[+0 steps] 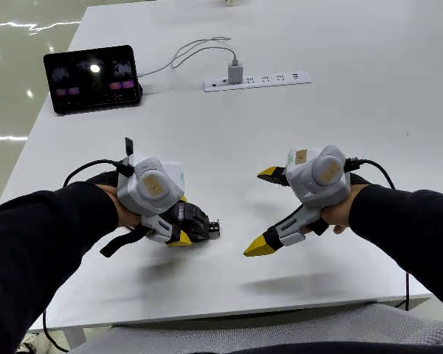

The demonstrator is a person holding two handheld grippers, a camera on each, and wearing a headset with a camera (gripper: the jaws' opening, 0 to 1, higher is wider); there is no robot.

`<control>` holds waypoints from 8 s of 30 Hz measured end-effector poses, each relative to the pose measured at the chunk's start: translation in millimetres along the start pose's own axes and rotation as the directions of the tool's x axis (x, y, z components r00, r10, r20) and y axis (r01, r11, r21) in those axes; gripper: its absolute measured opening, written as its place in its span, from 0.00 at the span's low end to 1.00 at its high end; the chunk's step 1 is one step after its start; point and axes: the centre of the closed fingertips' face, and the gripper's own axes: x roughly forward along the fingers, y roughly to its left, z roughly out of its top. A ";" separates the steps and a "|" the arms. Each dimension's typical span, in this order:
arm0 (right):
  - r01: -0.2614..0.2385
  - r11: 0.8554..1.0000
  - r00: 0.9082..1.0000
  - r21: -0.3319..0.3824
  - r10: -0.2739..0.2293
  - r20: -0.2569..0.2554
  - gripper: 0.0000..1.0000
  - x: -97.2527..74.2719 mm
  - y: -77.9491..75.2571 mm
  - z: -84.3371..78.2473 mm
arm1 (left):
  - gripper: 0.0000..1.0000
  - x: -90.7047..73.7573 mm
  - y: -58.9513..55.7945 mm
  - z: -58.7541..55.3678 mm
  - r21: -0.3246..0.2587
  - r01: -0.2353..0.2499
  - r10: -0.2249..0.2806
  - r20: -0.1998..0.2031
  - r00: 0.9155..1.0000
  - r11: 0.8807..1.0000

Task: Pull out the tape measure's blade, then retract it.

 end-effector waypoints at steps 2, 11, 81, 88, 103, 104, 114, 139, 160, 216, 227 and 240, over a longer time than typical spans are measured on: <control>-0.001 1.000 1.000 -0.003 0.001 -0.004 0.99 2.8 0.1 0.0 | 0.32 -0.1 2.3 -0.7 0.035 -0.003 0.003 -0.004 1.000 0.999; 0.001 1.000 1.000 0.017 -0.001 0.009 0.99 19.8 -4.4 3.4 | 0.32 2.3 1.1 -3.1 0.007 0.001 -0.001 -0.038 0.999 1.000; -0.137 0.984 0.982 -0.115 0.120 -0.145 0.10 75.1 11.7 -9.2 | 0.32 3.6 1.6 -2.6 -0.040 0.005 -0.005 -0.006 1.000 0.999; -0.142 0.983 0.980 -0.115 0.124 -0.156 0.10 70.9 10.7 -12.0 | 0.32 3.8 1.3 -2.4 -0.044 0.003 -0.003 -0.003 1.000 0.999; -0.142 0.983 0.979 -0.117 0.122 -0.164 0.10 70.1 12.1 -13.3 | 0.32 3.8 0.1 -2.8 -0.049 0.003 -0.003 -0.009 1.000 0.999; -0.143 0.983 0.979 -0.115 0.123 -0.164 0.10 69.9 12.1 -13.5 | 0.32 3.8 0.0 -2.7 -0.049 0.002 -0.002 -0.009 1.000 0.999; -0.144 0.985 0.978 -0.098 0.126 -0.169 0.10 65.4 10.5 -16.7 | 0.32 4.8 0.2 -1.6 -0.052 0.000 0.000 -0.006 1.000 0.999; -0.134 0.988 0.977 -0.081 0.118 -0.175 0.10 59.6 6.4 -20.0 | 0.32 3.9 1.3 0.1 -0.048 0.001 0.000 0.023 1.000 0.999; -0.132 0.989 0.975 -0.068 0.117 -0.191 0.10 48.8 5.0 -27.6 | 0.33 4.4 0.5 1.5 -0.054 0.002 0.001 0.040 0.999 0.999; -0.139 0.988 0.965 -0.065 0.121 -0.233 0.10 17.8 -2.3 -50.7 | 0.32 5.0 -0.7 -3.9 -0.061 0.004 -0.003 0.021 1.000 0.998; -0.138 0.988 0.963 -0.064 0.119 -0.242 0.10 9.5 -6.8 -56.4 | 0.33 6.1 -0.7 -3.3 -0.059 -0.001 0.002 0.021 1.000 0.998; -0.137 0.988 0.962 -0.067 0.117 -0.248 0.10 3.1 -8.9 -62.6 | 0.32 7.6 -0.7 -2.6 -0.058 0.001 0.000 0.022 1.000 0.998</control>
